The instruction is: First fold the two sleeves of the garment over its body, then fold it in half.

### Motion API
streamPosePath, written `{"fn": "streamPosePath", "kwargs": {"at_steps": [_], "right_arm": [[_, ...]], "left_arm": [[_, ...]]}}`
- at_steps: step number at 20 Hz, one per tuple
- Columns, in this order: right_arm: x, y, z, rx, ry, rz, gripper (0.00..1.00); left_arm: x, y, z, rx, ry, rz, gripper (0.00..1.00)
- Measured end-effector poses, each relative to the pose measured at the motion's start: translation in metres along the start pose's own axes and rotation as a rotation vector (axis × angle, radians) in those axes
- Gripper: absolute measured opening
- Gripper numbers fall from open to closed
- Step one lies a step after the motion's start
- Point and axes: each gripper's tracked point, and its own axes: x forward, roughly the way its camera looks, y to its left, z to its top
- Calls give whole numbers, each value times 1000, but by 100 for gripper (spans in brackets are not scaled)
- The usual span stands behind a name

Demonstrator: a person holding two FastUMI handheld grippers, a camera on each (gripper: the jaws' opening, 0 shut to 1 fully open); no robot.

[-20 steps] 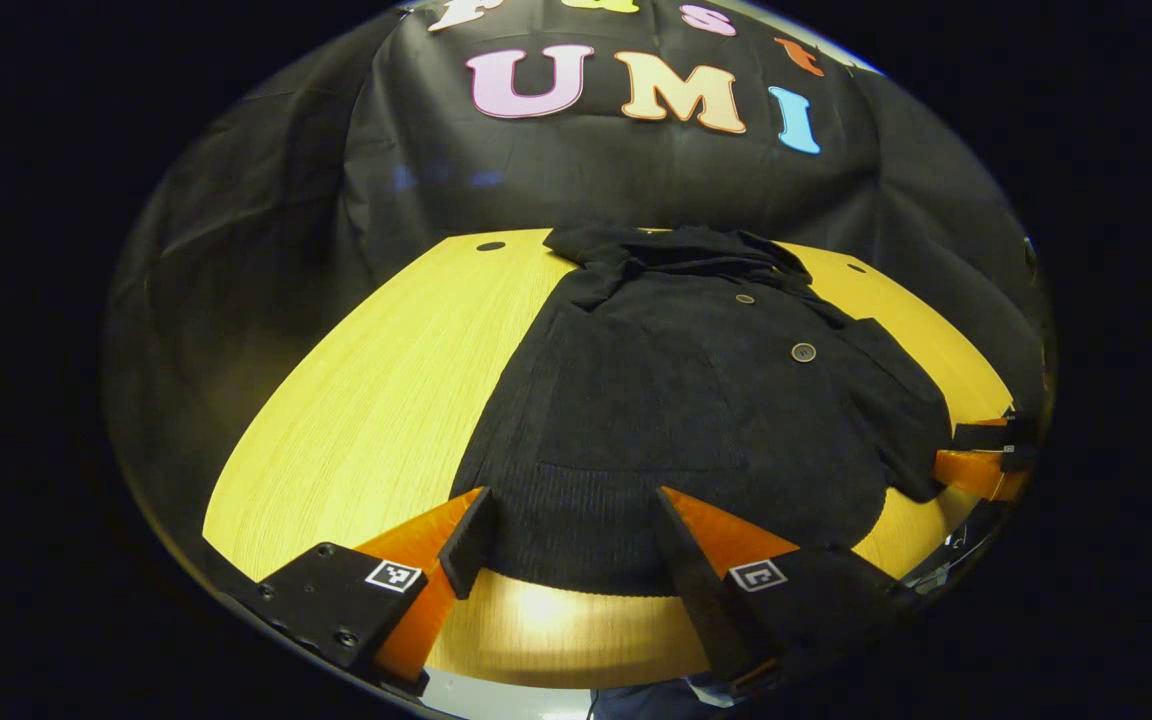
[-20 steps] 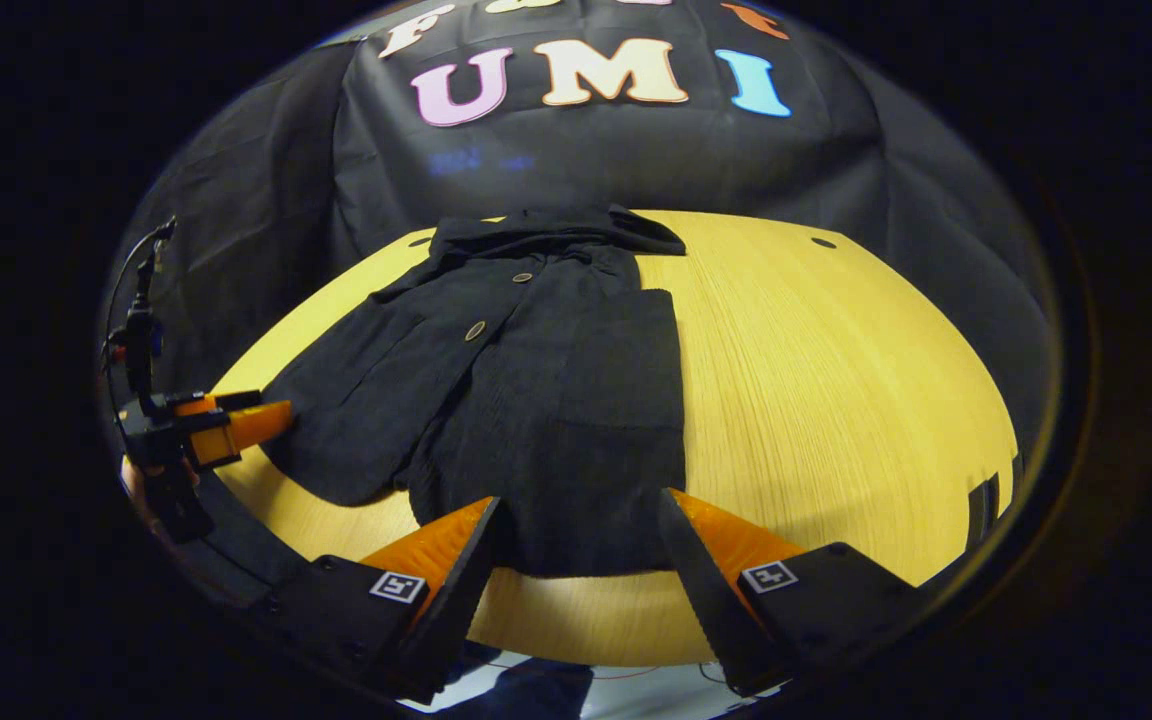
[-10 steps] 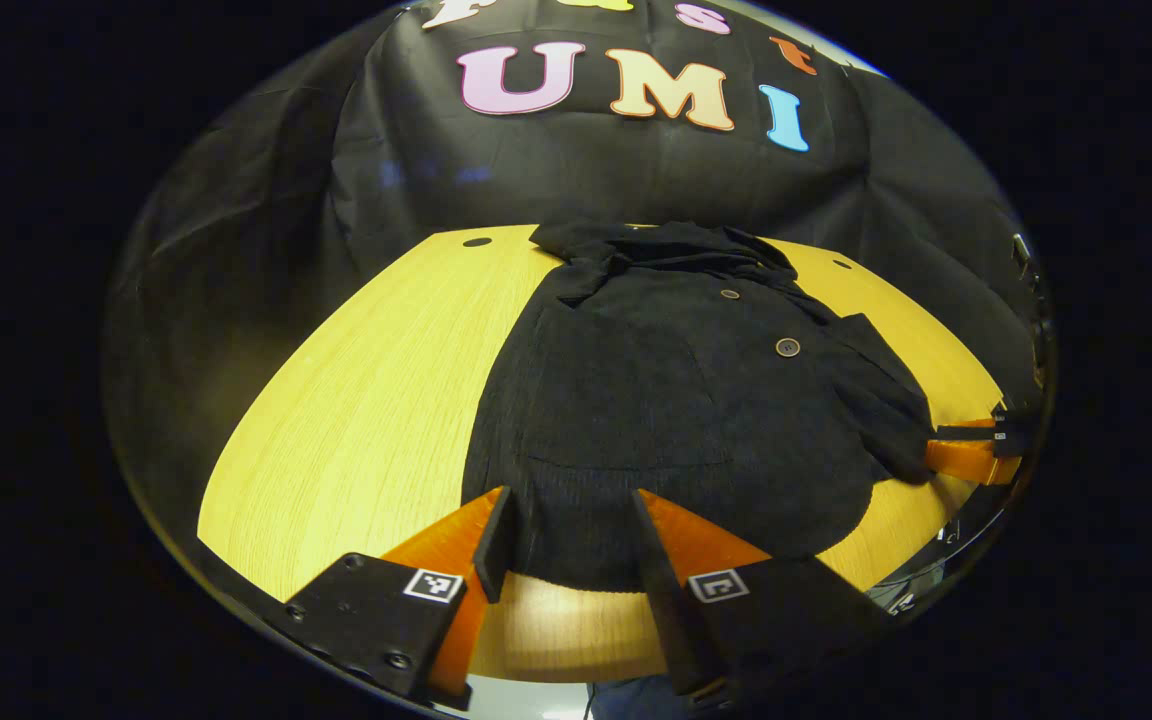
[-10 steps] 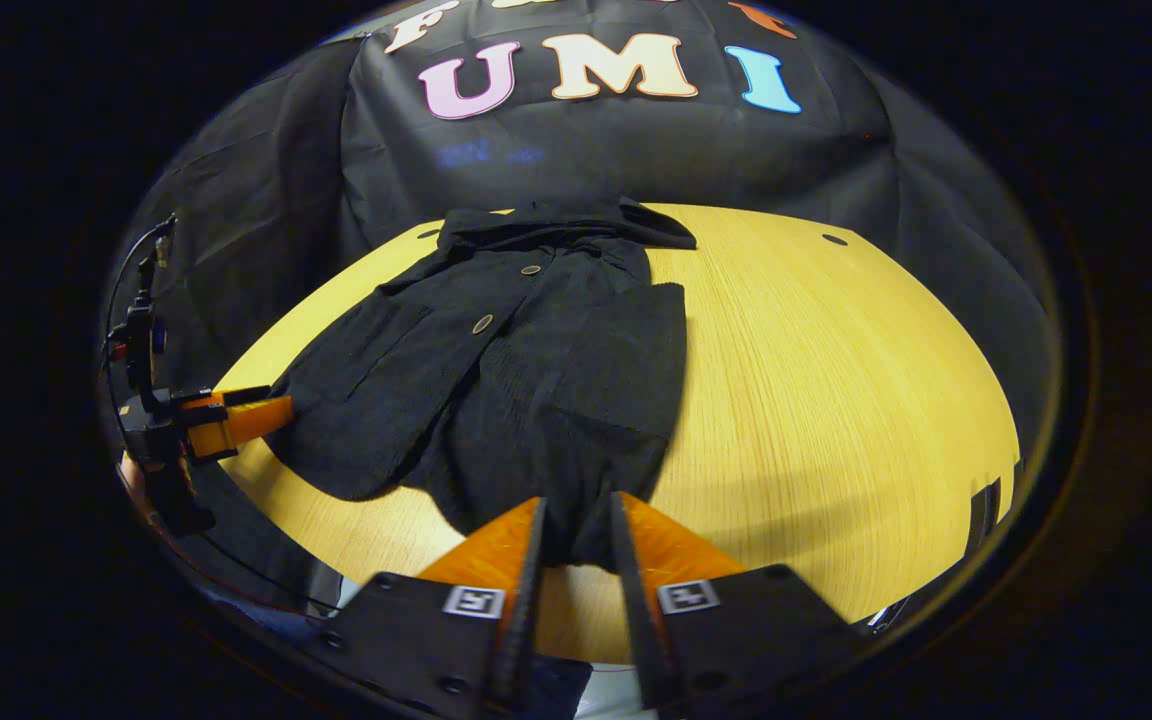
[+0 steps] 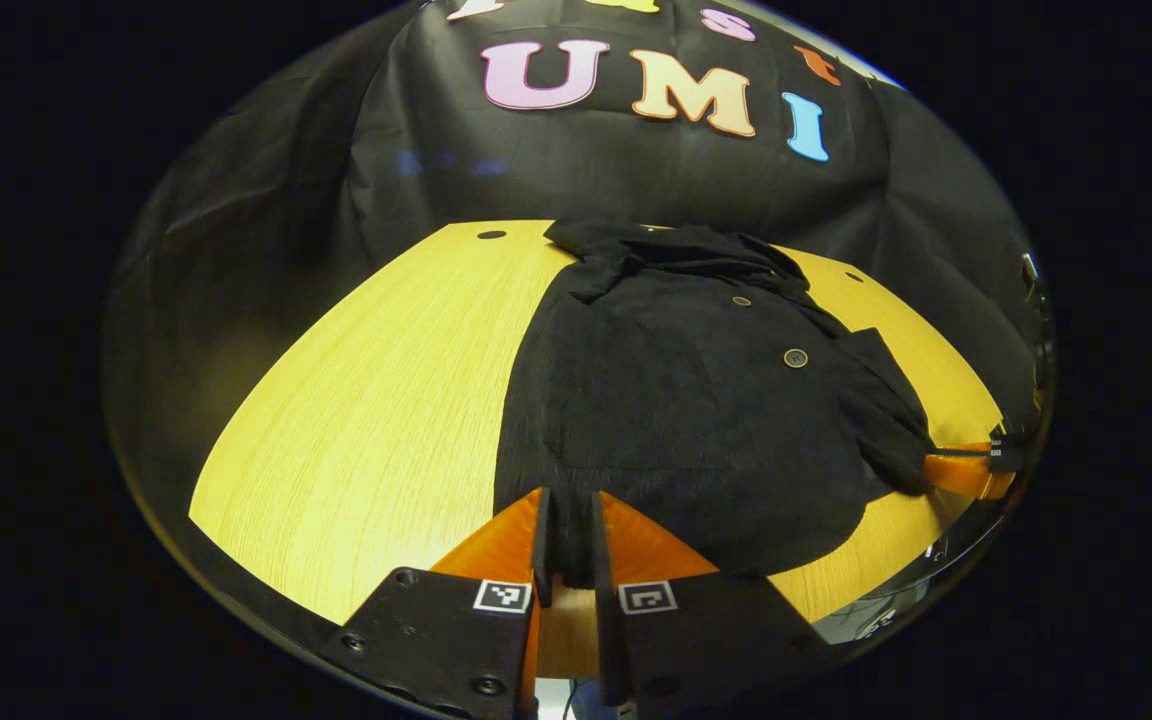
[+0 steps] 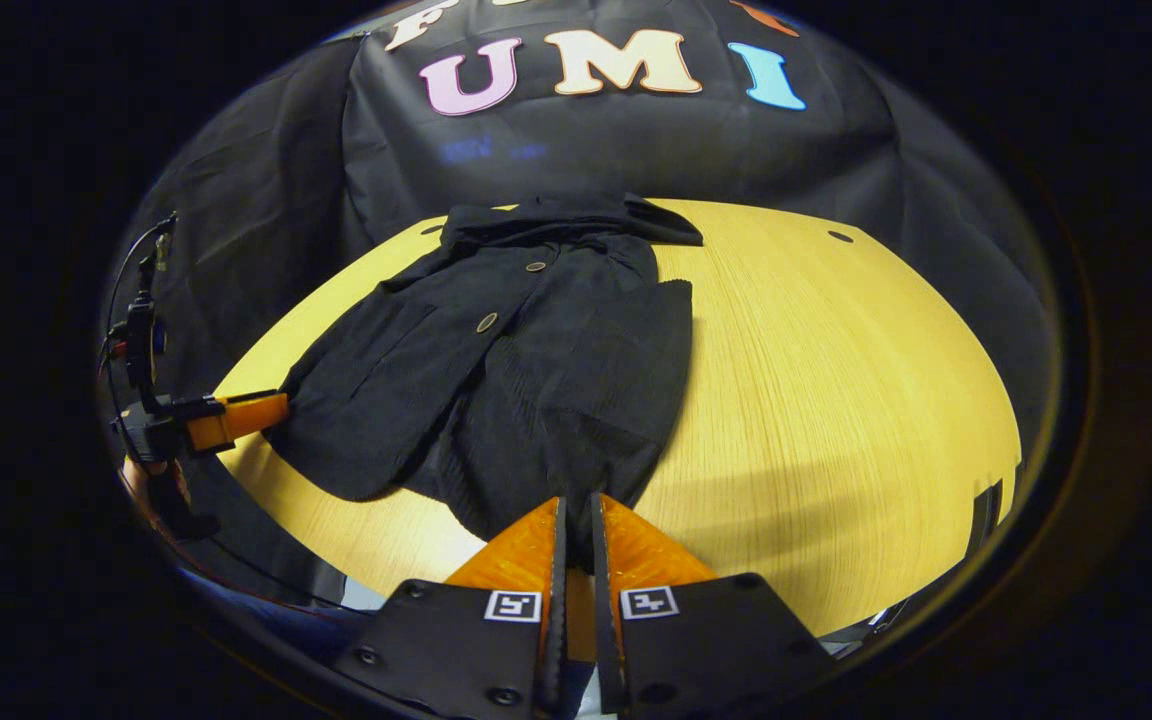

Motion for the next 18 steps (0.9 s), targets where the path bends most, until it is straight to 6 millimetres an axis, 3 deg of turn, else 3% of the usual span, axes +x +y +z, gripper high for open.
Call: {"fn": "streamPosePath", "kwargs": {"at_steps": [1, 5, 6, 13, 18], "right_arm": [[-1, -1, -1, 7, 4, -5, 8], [-1, 0, 0, -7, 2, -25, 6], [-1, 1, 1, -11, 7, -27, 3], [-7, 4, 16, -44, 25, -16, 3], [-11, 5, 43, -34, -22, -26, 3]], "left_arm": [[0, -2, 1, -2, 2, -5, 8], [0, -2, 1, -3, 12, -11, 0], [0, -2, 1, -7, 20, -11, 0], [0, -4, 4, -15, 69, 3, 0], [-1, -12, 26, -87, 53, -17, 0]]}}
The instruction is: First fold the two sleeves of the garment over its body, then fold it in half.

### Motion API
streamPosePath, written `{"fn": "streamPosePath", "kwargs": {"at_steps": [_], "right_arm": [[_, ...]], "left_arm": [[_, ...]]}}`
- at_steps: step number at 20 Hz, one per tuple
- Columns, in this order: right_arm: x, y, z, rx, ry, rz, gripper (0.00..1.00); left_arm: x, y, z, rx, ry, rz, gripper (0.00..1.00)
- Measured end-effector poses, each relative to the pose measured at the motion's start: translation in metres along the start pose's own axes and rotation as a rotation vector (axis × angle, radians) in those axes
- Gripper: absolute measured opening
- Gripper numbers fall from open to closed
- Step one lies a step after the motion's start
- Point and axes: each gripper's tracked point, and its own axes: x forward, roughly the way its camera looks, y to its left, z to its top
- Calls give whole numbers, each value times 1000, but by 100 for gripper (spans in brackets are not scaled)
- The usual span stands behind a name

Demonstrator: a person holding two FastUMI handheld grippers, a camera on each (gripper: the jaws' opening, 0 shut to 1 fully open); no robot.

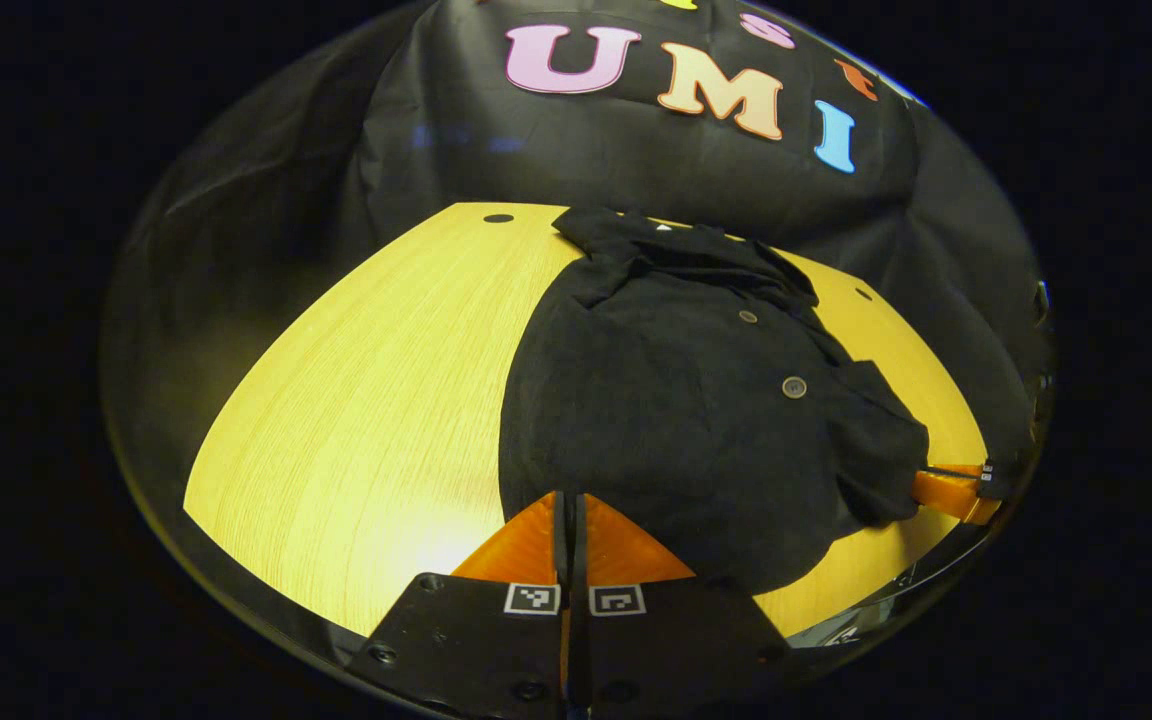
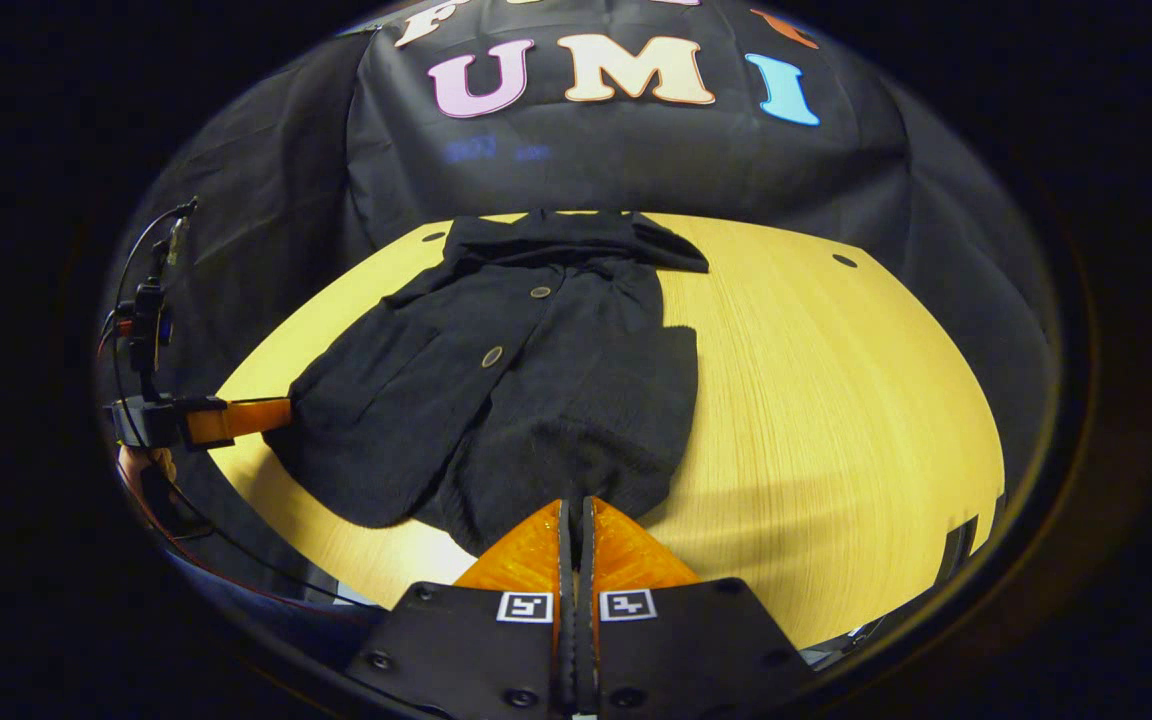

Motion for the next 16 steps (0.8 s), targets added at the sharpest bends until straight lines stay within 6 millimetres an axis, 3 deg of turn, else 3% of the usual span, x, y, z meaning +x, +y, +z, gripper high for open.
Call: {"fn": "streamPosePath", "kwargs": {"at_steps": [3, 9, 16], "right_arm": [[5, 2, 27, -18, -38, 1, 3], [16, -3, 86, -69, -117, 5, 3], [27, -20, 145, -122, -179, 16, 3]], "left_arm": [[0, -7, 20, 17, -27, -15, 0], [5, -19, 84, 8, -131, -28, 0], [11, -25, 142, -7, -239, 5, 0]]}}
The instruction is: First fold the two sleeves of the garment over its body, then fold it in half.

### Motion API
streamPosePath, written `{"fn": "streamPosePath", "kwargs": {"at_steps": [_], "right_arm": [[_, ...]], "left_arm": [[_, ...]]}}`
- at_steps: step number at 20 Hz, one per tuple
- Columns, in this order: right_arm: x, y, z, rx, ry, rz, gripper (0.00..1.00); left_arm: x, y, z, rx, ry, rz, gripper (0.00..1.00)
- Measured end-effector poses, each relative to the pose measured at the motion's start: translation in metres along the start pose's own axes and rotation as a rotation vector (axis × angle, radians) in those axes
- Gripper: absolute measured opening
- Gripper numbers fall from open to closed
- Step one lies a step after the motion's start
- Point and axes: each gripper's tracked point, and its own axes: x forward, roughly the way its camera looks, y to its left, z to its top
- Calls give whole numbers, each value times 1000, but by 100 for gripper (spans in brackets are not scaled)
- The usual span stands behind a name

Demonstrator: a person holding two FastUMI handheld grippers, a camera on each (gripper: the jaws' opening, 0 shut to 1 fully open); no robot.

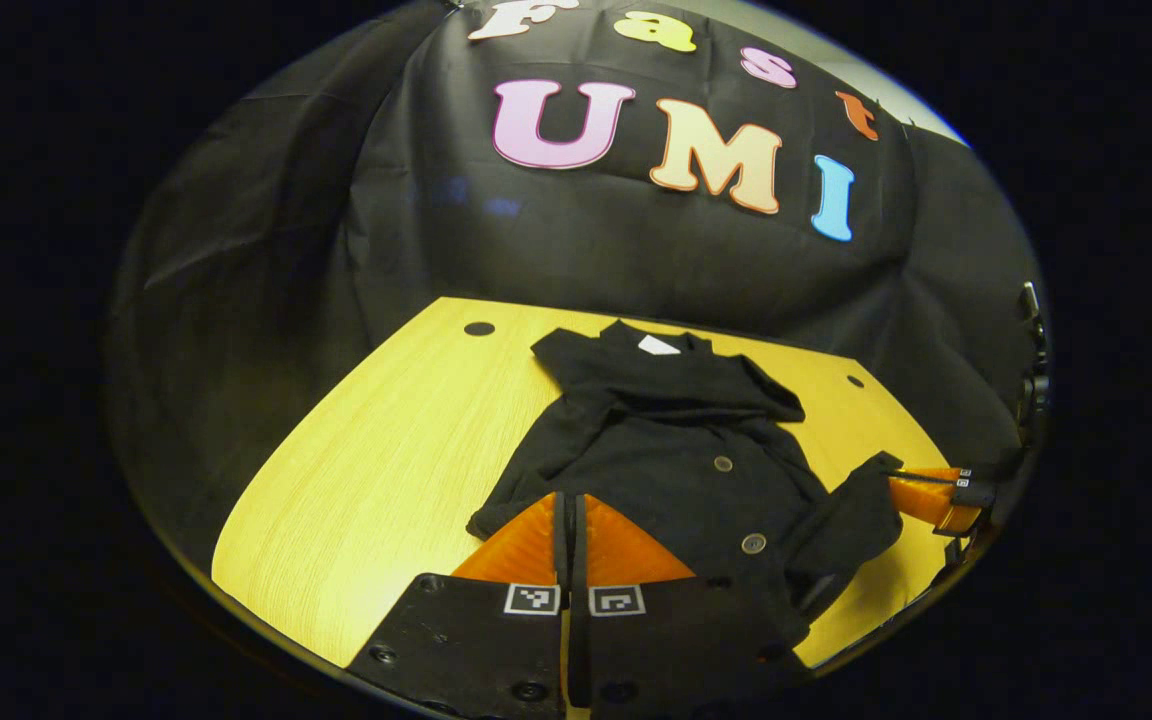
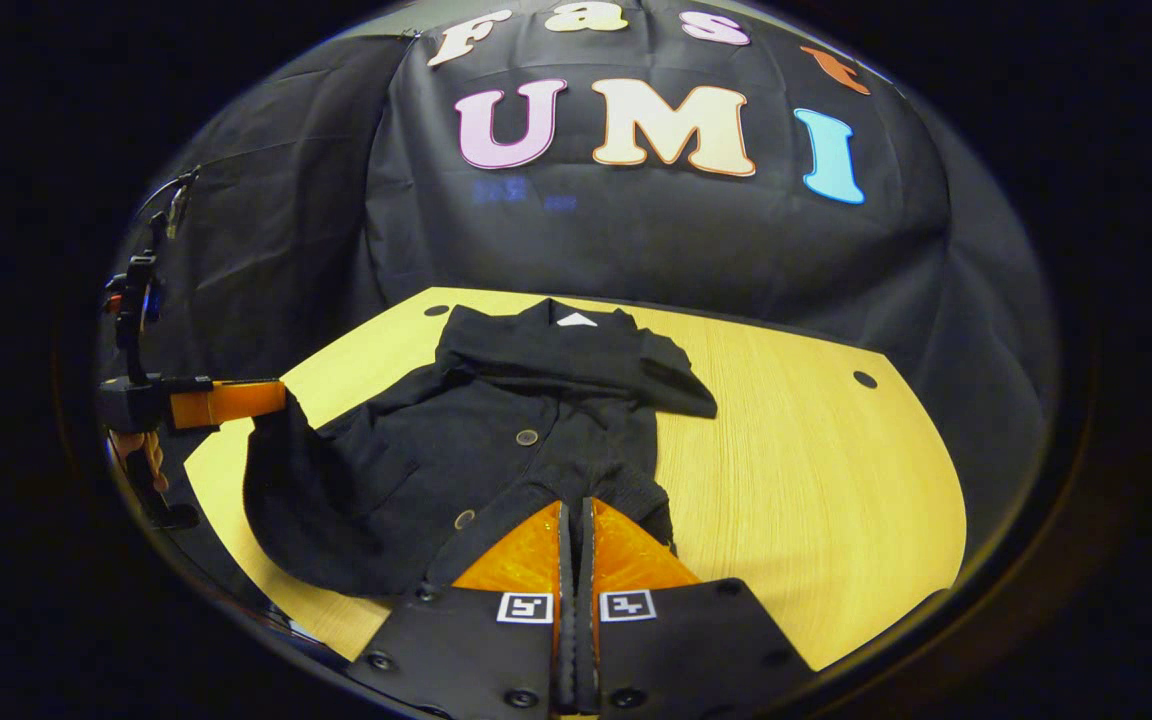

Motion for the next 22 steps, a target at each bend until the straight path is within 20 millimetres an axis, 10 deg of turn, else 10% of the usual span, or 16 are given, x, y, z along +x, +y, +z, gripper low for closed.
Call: {"fn": "streamPosePath", "kwargs": {"at_steps": [7, 22], "right_arm": [[15, -22, 32, -3, -29, -15, 3], [89, -59, 176, 8, -152, -142, 2]], "left_arm": [[27, -10, 46, 14, -76, 11, 0], [132, -8, 157, 40, -213, -54, 0]]}}
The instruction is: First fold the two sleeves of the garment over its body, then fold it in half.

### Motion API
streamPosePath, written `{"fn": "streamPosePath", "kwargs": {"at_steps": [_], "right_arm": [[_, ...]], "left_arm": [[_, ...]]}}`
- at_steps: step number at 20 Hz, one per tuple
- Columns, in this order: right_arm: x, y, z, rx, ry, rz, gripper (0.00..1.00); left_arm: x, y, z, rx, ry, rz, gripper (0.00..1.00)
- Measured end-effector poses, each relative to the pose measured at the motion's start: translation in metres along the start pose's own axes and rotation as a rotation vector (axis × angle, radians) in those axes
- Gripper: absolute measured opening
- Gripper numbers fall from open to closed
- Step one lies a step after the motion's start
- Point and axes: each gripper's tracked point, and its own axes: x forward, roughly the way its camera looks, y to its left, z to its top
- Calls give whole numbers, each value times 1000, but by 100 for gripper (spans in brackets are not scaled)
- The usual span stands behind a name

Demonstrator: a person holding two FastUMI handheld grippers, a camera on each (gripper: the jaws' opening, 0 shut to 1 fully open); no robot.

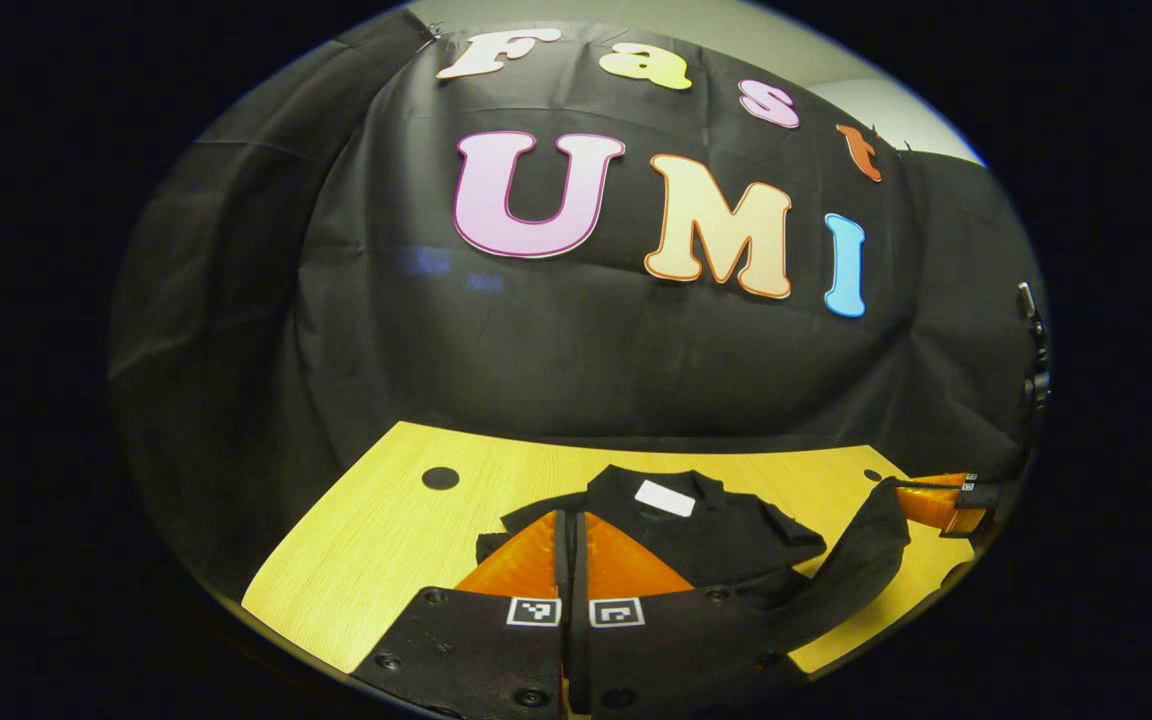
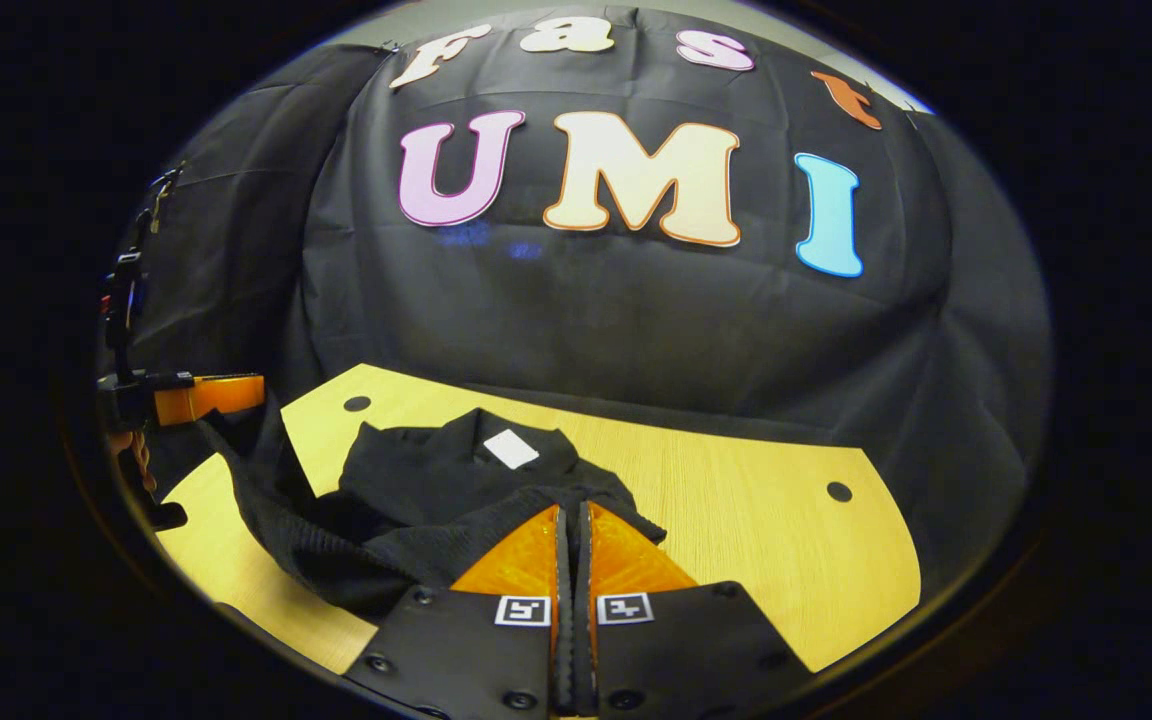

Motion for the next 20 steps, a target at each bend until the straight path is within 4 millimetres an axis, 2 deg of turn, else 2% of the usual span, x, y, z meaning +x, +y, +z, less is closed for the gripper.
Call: {"fn": "streamPosePath", "kwargs": {"at_steps": [4, 8, 11, 14, 20], "right_arm": [[25, -4, 15, 14, 1, -10, 2], [55, -11, 23, 7, 10, -35, 2], [85, -16, 23, 31, 25, -45, 2], [113, -20, 12, 41, 64, -57, 2], [153, -20, -10, 44, 136, -77, 2]], "left_arm": [[36, 4, 12, -14, -17, 7, 0], [74, 12, 9, -38, -10, 37, 0], [101, 18, -8, -65, 15, 54, 0], [124, 25, -30, -43, 58, 64, 0], [157, 38, -61, 32, 126, 82, 0]]}}
